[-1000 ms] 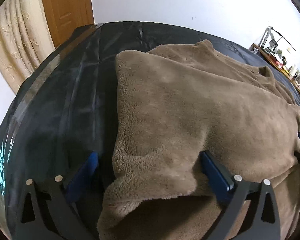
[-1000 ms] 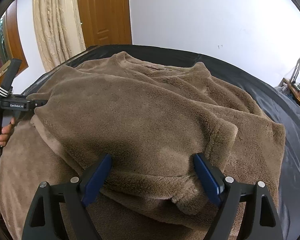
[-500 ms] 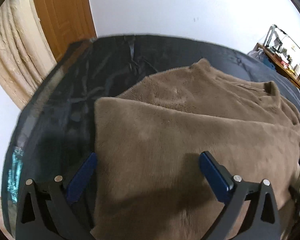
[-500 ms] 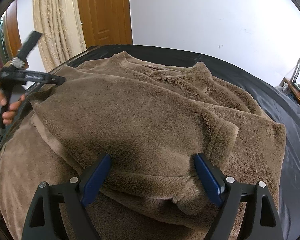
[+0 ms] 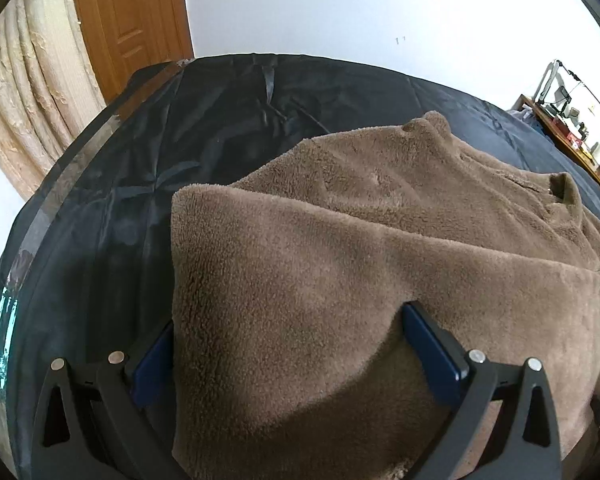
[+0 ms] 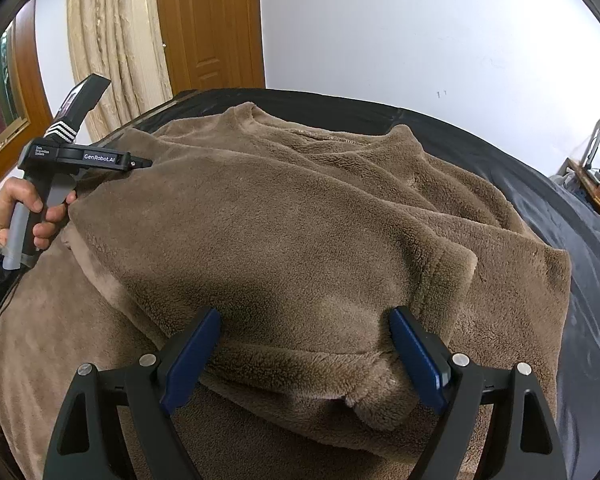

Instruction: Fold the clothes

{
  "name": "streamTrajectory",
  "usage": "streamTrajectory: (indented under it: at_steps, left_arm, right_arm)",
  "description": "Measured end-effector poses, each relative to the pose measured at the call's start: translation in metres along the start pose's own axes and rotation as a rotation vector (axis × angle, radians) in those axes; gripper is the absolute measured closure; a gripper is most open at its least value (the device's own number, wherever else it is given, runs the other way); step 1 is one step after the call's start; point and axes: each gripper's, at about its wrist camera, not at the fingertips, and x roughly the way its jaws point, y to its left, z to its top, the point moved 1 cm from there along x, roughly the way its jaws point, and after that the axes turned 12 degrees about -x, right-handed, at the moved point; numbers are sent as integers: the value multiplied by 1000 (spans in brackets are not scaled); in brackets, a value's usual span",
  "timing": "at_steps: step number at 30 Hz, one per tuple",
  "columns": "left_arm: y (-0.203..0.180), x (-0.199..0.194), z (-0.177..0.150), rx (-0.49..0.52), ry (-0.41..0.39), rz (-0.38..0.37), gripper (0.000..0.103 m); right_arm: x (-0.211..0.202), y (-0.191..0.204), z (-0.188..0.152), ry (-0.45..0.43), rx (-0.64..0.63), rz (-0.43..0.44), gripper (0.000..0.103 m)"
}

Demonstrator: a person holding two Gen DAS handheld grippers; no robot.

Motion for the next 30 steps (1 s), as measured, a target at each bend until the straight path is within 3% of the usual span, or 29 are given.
streamTrajectory:
  at_steps: [8,12,16,21,30]
  left_arm:
    - [3,-14,-3,-21,5,37,0]
    - [-9,-40,-16,53,-59,81,0]
    - [-22,-58,-33,123,-80,53,0]
    - [-31,-48,-54,197,-76,75,0]
    - [-20,-41,-53,140,-57,19,0]
  right_arm:
    - [0,0,0,0,-1,-2,15]
    - [1,0,0,1,-3,-3,15]
    - [1,0,0,2,-4,-5,15]
    - [0,0,0,2,-4,-4,15]
    - [0,-1,-1,2,-4,-3,15]
